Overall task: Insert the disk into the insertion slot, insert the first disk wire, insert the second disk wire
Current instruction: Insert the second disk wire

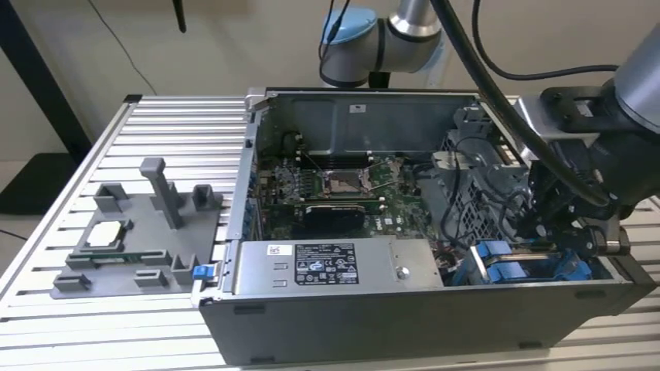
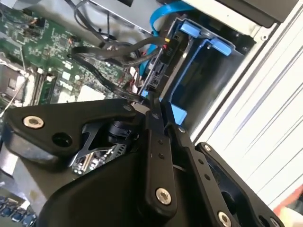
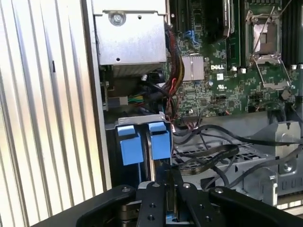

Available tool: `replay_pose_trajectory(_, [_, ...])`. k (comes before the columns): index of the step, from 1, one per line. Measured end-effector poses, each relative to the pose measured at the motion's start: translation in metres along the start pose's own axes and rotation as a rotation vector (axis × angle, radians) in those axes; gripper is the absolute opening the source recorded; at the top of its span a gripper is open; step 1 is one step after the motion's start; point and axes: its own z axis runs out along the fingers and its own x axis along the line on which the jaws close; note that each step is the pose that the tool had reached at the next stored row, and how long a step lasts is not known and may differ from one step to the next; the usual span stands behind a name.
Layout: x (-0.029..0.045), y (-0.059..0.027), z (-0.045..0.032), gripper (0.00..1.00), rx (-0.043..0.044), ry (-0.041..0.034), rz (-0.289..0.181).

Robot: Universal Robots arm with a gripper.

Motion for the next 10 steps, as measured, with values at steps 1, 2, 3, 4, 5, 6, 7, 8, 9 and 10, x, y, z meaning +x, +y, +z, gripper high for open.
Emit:
replay_pose_trajectory(1, [-0.0016,-0.0002,0.0015,0.00,0.0031,0.0005,-0.002])
replay_pose_trajectory(2, [-0.0030,-0.0004,0.0028,0.00,0.0063,0.0008,-0.004])
replay_pose_trajectory(3, [-0.0042,-0.0010,0.0041,0.00,0.0096,0.0010,-0.007])
replay_pose_trajectory(4, [-0.0048,-0.0022,0.0056,0.00,0.0114,0.0015,-0.008])
replay_pose_trajectory(5, [-0.0050,-0.0035,0.0071,0.00,0.0126,0.0028,-0.009])
replay_pose_trajectory(6, [-0.0050,-0.0042,0.0083,0.00,0.0134,0.0057,-0.010])
replay_pose_trajectory(7, [-0.0049,-0.0043,0.0093,0.00,0.0141,0.0096,-0.010])
replay_pose_trajectory(8, [-0.0049,-0.0044,0.0096,0.00,0.0143,0.0123,-0.010])
replay_pose_trajectory(9, [-0.0049,-0.0044,0.0096,0.00,0.0144,0.0127,-0.010])
replay_pose_trajectory(10, [-0.0049,-0.0045,0.0096,0.00,0.0145,0.0128,-0.010])
